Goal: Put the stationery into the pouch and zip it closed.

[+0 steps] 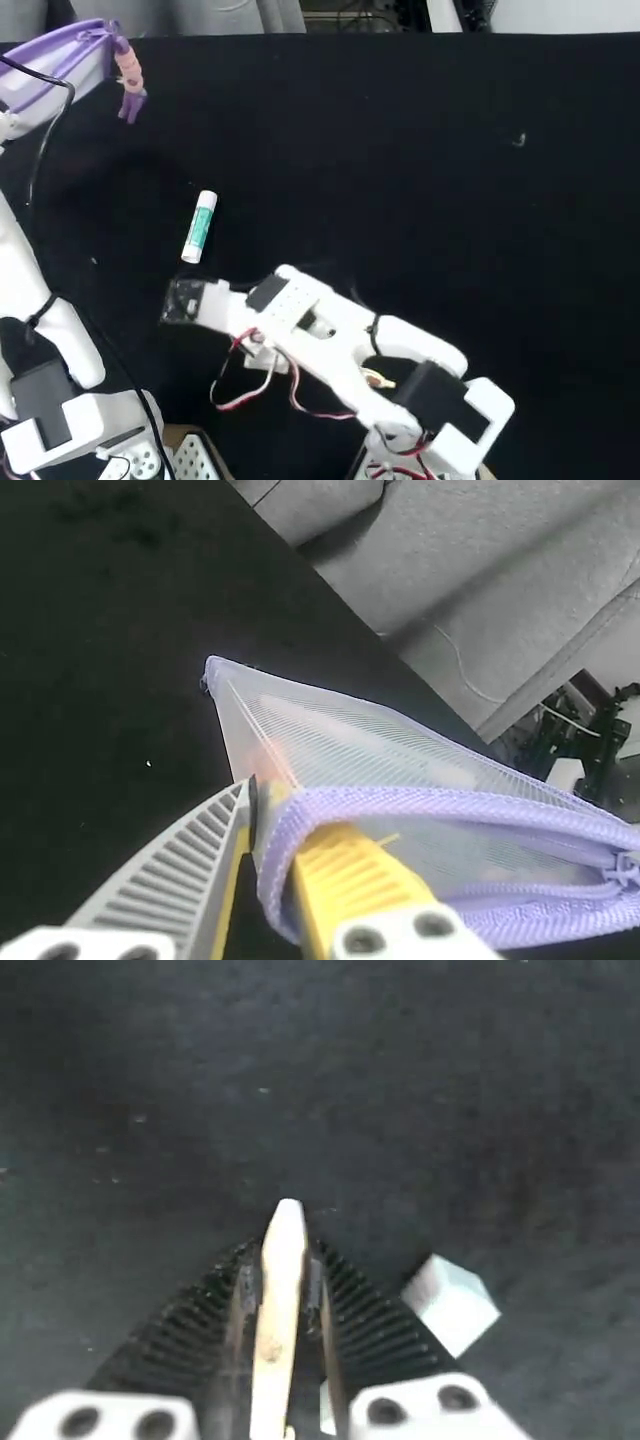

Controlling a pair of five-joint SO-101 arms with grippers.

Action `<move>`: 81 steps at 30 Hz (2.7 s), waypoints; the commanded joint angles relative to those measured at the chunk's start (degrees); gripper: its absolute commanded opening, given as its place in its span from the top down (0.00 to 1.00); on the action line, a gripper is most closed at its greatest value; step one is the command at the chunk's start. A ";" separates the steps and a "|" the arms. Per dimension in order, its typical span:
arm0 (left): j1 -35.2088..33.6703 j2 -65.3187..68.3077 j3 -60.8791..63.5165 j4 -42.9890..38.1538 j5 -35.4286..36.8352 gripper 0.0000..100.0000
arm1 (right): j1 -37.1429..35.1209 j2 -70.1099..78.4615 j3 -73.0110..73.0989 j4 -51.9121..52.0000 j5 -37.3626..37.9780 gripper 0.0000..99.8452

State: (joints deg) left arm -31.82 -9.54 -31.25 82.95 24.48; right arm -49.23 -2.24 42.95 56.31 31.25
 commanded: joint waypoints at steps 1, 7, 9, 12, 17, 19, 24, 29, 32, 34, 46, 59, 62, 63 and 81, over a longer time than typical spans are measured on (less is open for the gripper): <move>-0.48 -0.53 -0.48 -1.32 -0.18 0.97 | 4.92 -4.44 -2.59 -0.88 0.44 0.99; 2.33 -0.62 -0.48 -1.14 -0.18 0.97 | 11.96 -16.75 -6.37 3.78 0.44 0.99; 4.53 -0.62 -0.48 0.09 -0.18 0.97 | 13.54 -21.67 -8.13 5.45 0.44 0.99; 9.19 -0.62 -0.48 2.37 -0.18 0.97 | 15.74 -29.23 -11.12 6.95 0.44 0.99; 15.43 -1.14 -1.10 6.07 -0.18 0.97 | 19.34 -39.43 -17.71 6.59 0.44 0.99; 18.24 -1.14 -1.10 7.21 -0.18 0.97 | 21.10 -41.80 -20.97 6.59 0.44 0.99; 24.57 -1.14 -0.84 8.26 -0.26 0.97 | 26.11 -43.56 -28.00 3.69 0.00 0.99; 29.93 -1.14 -1.10 10.81 -0.18 0.97 | 29.27 -43.91 -32.48 -1.85 -2.20 0.99; 33.19 -1.14 -1.10 12.22 -0.35 0.97 | 30.24 -43.91 -35.12 -5.27 -8.00 0.99; 34.77 -1.14 -1.10 13.10 -0.26 0.97 | 30.24 -43.91 -36.09 -7.21 -11.25 0.99; 37.67 -1.14 -0.48 14.07 -0.18 0.97 | 29.98 -44.00 -36.00 -22.86 -22.95 0.99; 37.41 -0.62 -0.40 14.15 -0.18 0.97 | 30.15 -45.32 -15.96 -53.10 -34.64 0.99; 37.41 -0.62 -0.40 14.15 -0.18 0.97 | 30.24 -48.48 -10.86 -60.31 -36.13 0.99; 37.41 -0.62 -0.40 14.15 -0.18 0.97 | 30.24 -49.54 -9.10 -62.51 -36.40 0.99; 37.85 -1.05 3.12 11.96 -0.18 0.97 | 29.89 -52.97 5.32 -83.96 -42.55 0.99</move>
State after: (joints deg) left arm 5.45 -9.54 -27.82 96.48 24.48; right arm -19.87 -55.43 47.69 -22.55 -10.15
